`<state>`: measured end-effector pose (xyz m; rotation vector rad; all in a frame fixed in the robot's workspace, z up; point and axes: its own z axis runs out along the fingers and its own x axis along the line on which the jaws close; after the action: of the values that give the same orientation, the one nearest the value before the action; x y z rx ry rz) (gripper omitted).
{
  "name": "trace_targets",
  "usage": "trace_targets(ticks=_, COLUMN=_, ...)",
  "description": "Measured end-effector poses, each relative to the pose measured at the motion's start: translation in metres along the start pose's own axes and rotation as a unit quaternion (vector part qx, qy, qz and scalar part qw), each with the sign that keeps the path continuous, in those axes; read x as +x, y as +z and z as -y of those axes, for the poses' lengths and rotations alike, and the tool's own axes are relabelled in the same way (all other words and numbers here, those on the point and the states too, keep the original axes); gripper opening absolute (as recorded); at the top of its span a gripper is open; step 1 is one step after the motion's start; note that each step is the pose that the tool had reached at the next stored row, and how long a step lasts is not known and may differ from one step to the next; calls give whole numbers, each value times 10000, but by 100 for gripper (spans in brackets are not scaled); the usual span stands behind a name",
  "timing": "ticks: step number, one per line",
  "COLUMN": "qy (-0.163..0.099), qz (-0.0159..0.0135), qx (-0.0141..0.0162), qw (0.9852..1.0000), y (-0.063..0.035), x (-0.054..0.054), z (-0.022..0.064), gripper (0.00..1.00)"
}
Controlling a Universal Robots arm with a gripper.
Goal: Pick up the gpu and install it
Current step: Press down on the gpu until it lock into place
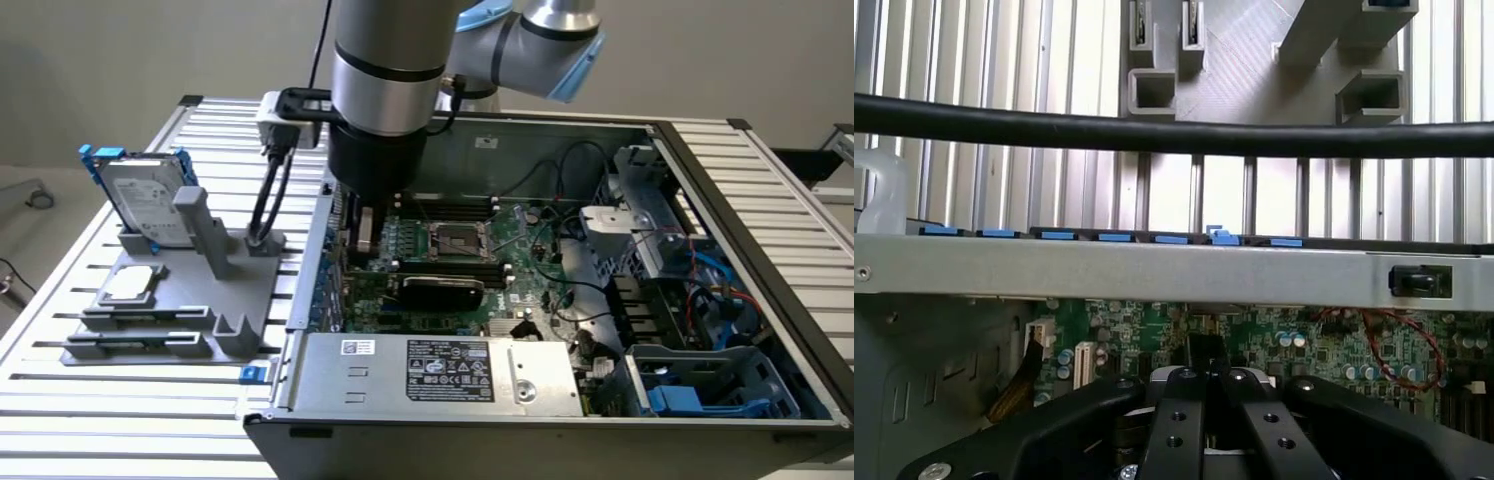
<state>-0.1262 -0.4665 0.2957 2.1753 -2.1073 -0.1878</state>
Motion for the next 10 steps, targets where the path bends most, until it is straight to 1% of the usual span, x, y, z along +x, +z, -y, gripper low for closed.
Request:
trace_targets(ticks=2, qy=3, qz=-18, qx=-10, qw=10000, y=-3, x=2, z=-6, gripper=11)
trace_targets(ticks=3, qy=4, qz=-20, qx=-16, qw=10000, y=-4, x=2, z=-10, gripper=11)
trace_targets(ticks=6, qy=7, qz=-20, qx=-40, qw=10000, y=-4, x=5, z=-21, gripper=11)
trace_targets(ticks=10, qy=26, qz=-16, qx=-62, qw=10000, y=-10, x=8, z=-27, gripper=11)
